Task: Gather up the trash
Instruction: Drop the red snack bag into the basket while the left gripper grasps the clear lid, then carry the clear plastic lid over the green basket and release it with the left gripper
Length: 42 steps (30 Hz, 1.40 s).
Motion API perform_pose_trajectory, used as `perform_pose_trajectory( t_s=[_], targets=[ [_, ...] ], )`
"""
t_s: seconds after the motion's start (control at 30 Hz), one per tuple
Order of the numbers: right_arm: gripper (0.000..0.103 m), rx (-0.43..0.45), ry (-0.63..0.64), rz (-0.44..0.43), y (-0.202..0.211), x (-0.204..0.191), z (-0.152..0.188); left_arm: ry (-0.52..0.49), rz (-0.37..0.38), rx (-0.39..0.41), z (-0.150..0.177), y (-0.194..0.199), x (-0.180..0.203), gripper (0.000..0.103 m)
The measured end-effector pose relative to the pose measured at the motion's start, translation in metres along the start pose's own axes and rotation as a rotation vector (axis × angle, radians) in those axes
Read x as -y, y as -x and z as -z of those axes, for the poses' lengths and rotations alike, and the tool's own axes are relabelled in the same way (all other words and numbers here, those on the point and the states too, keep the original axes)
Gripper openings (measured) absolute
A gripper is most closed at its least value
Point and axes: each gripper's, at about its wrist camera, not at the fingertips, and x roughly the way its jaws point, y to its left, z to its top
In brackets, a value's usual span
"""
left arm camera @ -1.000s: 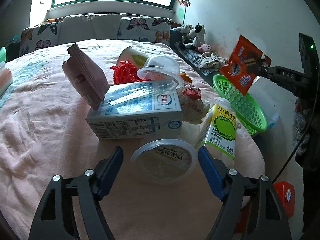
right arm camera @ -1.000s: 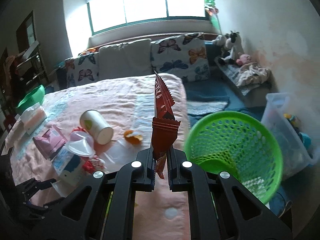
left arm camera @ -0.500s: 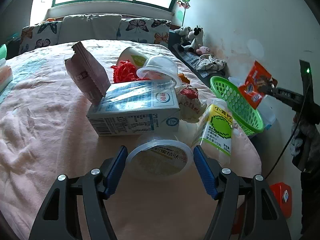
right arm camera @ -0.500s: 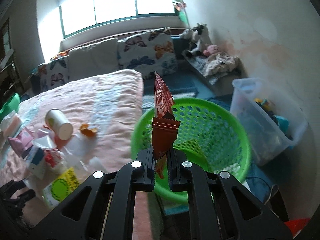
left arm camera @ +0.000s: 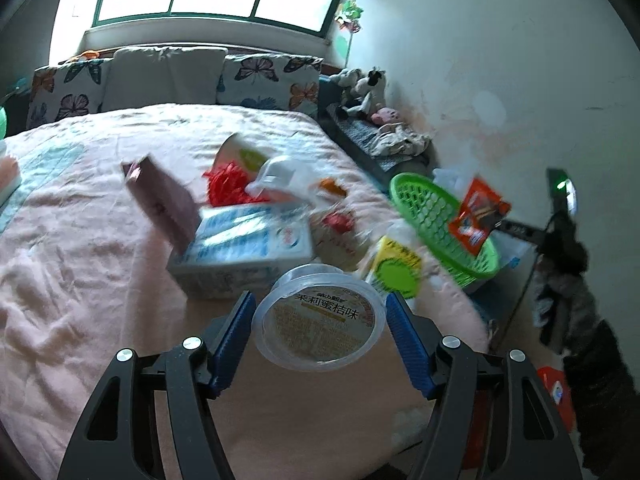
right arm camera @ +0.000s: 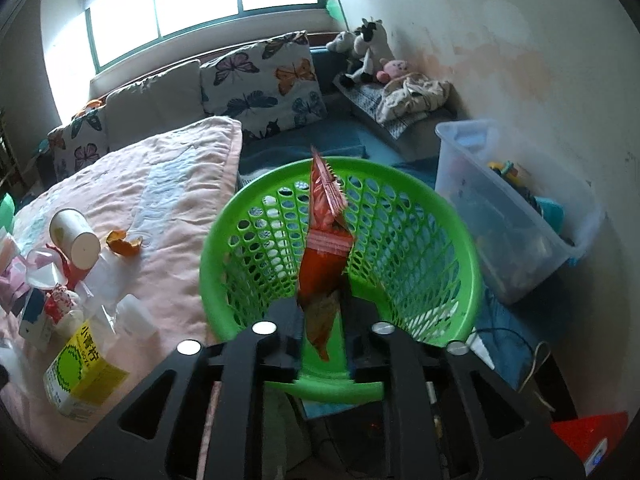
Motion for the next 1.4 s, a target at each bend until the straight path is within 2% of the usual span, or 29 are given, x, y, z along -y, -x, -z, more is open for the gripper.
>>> perform_pose_trajectory(
  t_s=[0.03,0.2,0.3,0.63,0.73,1.0,1.33,1.4],
  targets=[
    [0.035,-0.001,-0.005,-0.002,-0.001,0.001,0.000,-0.004,0.007,0.004,-0.003,0.001,0.003,0.065],
    [0.055,0.016,-0.008,0.001,0.004,0.007,0.001,-0.048,0.048,0.028,-0.029,-0.002,0.026,0.065],
    [0.056,0.033,-0.007,-0.001,0.011,0.012,0.002,-0.069,0.069,0.029,-0.045,-0.012,0.040,0.065],
    [0.075,0.094,-0.009,-0.022,0.037,0.035,0.011,-0.139,0.153,-0.025,-0.094,-0.077,0.109,0.065],
    [0.078,0.106,-0.012,-0.034,0.045,0.042,0.017,-0.155,0.168,-0.060,-0.103,-0.104,0.130,0.065],
    [0.079,0.107,-0.019,-0.030,0.050,0.062,0.034,-0.216,0.169,-0.142,-0.106,-0.167,0.180,0.065],
    [0.079,0.074,-0.078,-0.040,0.044,0.083,0.049,-0.228,0.181,-0.243,-0.093,-0.218,0.204,0.065],
    [0.079,0.069,-0.084,-0.038,0.043,0.084,0.051,-0.233,0.188,-0.248,-0.092,-0.221,0.207,0.072]
  ],
)
